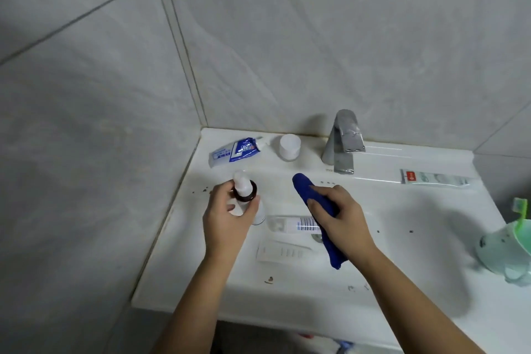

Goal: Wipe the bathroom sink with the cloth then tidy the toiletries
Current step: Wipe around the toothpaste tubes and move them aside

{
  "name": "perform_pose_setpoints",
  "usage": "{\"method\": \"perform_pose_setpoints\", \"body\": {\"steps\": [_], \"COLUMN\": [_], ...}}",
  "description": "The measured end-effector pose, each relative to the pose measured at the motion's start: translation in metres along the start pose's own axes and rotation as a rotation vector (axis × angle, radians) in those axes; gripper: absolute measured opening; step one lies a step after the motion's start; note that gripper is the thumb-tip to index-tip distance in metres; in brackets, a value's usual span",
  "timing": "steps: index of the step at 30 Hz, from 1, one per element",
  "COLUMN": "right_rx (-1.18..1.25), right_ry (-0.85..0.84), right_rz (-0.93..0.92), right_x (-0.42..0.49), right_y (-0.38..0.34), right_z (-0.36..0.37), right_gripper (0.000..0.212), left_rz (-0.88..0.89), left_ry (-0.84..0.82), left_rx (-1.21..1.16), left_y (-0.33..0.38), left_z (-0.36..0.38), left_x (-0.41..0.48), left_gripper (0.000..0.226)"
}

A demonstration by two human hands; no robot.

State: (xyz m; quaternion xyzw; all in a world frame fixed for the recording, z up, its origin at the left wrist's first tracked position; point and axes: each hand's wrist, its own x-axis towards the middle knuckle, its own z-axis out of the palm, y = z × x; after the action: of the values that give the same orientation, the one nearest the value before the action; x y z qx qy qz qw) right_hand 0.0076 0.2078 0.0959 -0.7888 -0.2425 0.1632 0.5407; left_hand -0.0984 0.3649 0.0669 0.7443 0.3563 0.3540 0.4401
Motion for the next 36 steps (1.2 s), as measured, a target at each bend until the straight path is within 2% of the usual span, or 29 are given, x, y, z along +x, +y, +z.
{"method": "perform_pose_setpoints", "body": {"steps": [8,16,21,25,36], "right_rx": [-0.065,-0.179,-0.174,-0.19,-0.149], "right_ry": [0.222,0.444,0.51,0.478,0.414], "right_rz": [-0.021,0.054,0.059,0.085,0.173], "right_x": [-0.004,0.002,0.015,0.031,0.047], "right_y": [0.016,0.048,0.067,0.088,0.138], "right_z": [-0.121,-0.259,-0.327,-0.366,-0.385], "right_gripper": [0.026,0.017,0.021,0.03,0.016], "left_rz": [0.237,0.128,0.048,0.024,0.019], "left_ry": [-0.29,-0.587,-0.652,-0.695,-0.793], "left_rx": [-0.11,-0.191,-0.178,-0.148,-0.087], "left_y": [0.086,0.136,0.15,0.154,0.138], "left_z": [0.099,0.241,0.33,0.383,0.445], "left_x": [-0.027,-0.06,-0.074,-0.081,-0.1], "left_gripper": [0.037,0.035,0.04,0.041,0.036]}}
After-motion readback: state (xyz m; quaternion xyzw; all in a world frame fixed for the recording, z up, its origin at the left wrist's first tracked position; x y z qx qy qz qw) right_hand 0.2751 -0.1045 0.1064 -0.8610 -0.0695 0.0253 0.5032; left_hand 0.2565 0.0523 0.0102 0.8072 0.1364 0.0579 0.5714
